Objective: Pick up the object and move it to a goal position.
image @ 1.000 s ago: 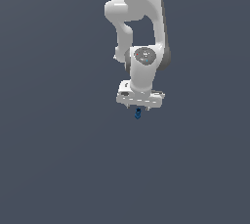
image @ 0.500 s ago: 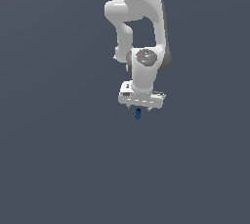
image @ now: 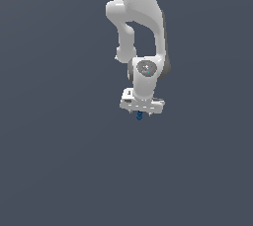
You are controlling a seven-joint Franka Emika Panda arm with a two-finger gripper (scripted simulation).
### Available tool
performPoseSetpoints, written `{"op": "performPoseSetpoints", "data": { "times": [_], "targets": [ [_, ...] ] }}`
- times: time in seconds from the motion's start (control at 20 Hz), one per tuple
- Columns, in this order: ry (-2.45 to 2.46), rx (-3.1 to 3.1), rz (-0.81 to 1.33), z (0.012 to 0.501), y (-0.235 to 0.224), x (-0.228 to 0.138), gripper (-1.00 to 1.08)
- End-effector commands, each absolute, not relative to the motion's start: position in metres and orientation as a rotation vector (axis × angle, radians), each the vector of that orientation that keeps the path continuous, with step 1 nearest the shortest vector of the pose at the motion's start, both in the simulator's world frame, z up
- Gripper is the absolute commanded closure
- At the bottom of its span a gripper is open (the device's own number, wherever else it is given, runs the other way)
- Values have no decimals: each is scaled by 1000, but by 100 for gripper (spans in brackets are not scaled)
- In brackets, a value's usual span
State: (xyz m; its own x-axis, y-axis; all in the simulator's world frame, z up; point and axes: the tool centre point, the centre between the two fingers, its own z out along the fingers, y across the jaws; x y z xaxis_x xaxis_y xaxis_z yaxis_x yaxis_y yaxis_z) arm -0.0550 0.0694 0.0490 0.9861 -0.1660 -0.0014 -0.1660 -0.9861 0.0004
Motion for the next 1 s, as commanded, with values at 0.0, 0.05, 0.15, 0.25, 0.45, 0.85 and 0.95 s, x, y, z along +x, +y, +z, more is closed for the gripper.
{"op": "performPoseSetpoints", "data": {
  "times": [0.0, 0.05, 0.15, 0.25, 0.45, 0.85, 0.95],
  "targets": [
    [-262, 3131, 0, 44, 70, -54, -92],
    [-262, 3131, 0, 43, 70, -54, -92],
    [-262, 3131, 0, 43, 70, -54, 108],
    [-262, 3131, 0, 43, 70, -54, 108],
    [-262, 3131, 0, 43, 70, -54, 108],
    [-263, 3131, 1, 45, 64, -54, 108],
    [-263, 3131, 1, 48, 56, -54, 108]
  ]
}}
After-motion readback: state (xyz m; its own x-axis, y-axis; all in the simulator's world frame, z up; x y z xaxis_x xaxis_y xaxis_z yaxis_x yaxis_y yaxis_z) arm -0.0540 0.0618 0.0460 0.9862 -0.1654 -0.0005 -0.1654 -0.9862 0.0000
